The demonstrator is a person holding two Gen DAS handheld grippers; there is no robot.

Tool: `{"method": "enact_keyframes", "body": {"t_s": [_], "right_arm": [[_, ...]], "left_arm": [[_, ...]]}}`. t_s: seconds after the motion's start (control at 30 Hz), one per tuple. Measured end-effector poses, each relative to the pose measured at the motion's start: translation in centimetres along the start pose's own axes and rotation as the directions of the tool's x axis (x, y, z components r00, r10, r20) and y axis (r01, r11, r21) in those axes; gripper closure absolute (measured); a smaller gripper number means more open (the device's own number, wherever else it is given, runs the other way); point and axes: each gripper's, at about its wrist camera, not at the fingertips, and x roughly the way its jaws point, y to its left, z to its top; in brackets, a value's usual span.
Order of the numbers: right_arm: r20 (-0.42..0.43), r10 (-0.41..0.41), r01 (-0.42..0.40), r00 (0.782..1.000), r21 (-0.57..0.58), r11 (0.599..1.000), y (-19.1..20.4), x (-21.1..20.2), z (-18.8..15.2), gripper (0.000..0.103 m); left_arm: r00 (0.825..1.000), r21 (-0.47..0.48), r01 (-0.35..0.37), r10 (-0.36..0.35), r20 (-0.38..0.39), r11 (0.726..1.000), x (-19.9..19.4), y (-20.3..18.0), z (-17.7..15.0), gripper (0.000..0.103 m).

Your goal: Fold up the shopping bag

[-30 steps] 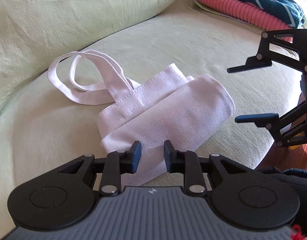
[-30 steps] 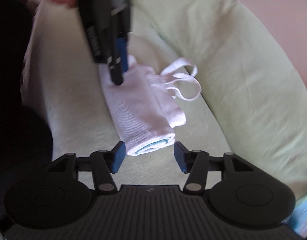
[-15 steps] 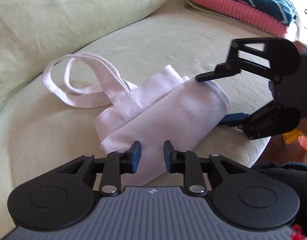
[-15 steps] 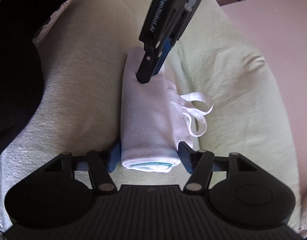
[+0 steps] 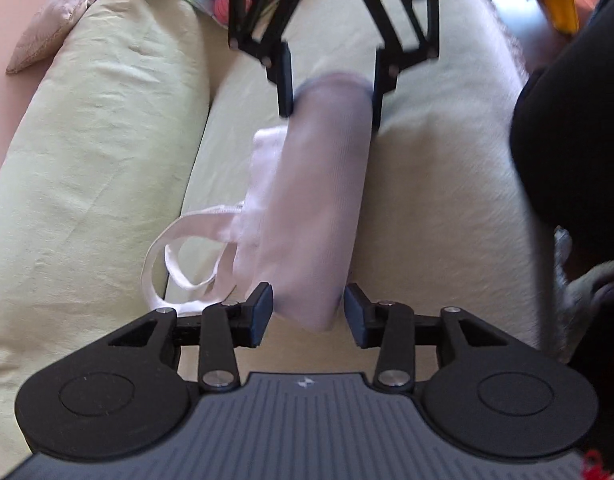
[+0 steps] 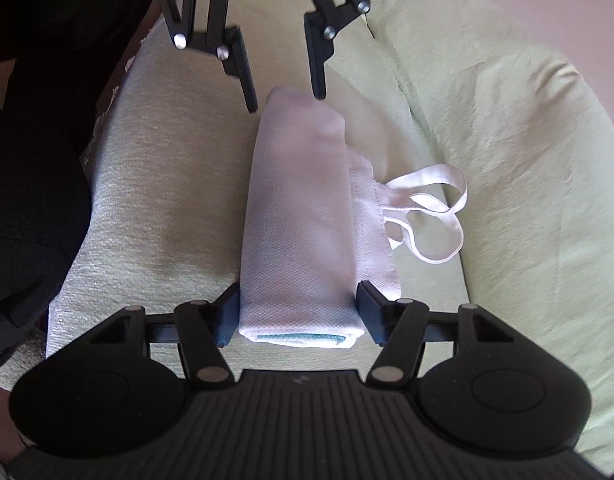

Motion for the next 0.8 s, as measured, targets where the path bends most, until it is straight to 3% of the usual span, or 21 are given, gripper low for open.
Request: {"method": "enact_keyframes", "body": {"t_s": [0.1,0.2,0.3,0.37,0.47,0.57,0.67,0.73,0.8], "right_arm": [[0.017,0.046,-0.047,0.999,0.061,0.997,-1.4,-0.1,-0.1,0.044],[0.038,0.095,-0.099,0.995,0.120,0.988,-2.9,0.1,-0.1,0.044],[0.075,0.164,-0.176,0.984,0.202,0.963,-5.1,0.4,-0.6,0.044],[0.102,0.172,-0.192,0.980,0.243,0.951,-6.2,0.6,-0.8,0.044],[0.116,0.059,-0.079,0.991,0.179,0.981,-3.9,-0.1,-0.7,0.046],[0.137,-0.076,0.072,0.988,0.032,0.997,-0.5,0.6,-0.9,0.047],[0.151,-0.084,0.073,0.985,0.077,0.994,-0.1,0.9,-1.5,0.047],[0.145,-0.026,0.001,0.989,0.173,0.985,-1.7,0.6,-1.3,0.049],[0.155,0.066,-0.110,0.986,0.295,0.949,-4.0,0.0,-0.9,0.050]], "left_arm": [[0.999,-0.010,0.013,-0.012,0.030,1.000,0.6,0.6,-0.5,0.055],[0.990,-0.118,0.126,-0.118,0.074,0.985,1.4,3.2,-1.0,0.056],[0.961,-0.243,0.273,-0.249,0.122,0.931,2.1,6.6,-1.5,0.056],[0.941,-0.260,0.335,-0.310,0.135,0.906,2.5,8.1,-1.8,0.056],[0.910,-0.258,0.412,-0.383,0.159,0.874,2.8,8.9,-2.1,0.056],[0.887,-0.272,0.460,-0.422,0.187,0.845,3.3,9.1,-2.3,0.056],[0.888,-0.306,0.458,-0.414,0.200,0.835,3.0,9.3,-2.5,0.056],[0.898,-0.326,0.439,-0.392,0.201,0.837,2.5,9.7,-2.5,0.057],[0.908,-0.328,0.415,-0.368,0.199,0.849,1.4,10.3,-2.4,0.057]]}}
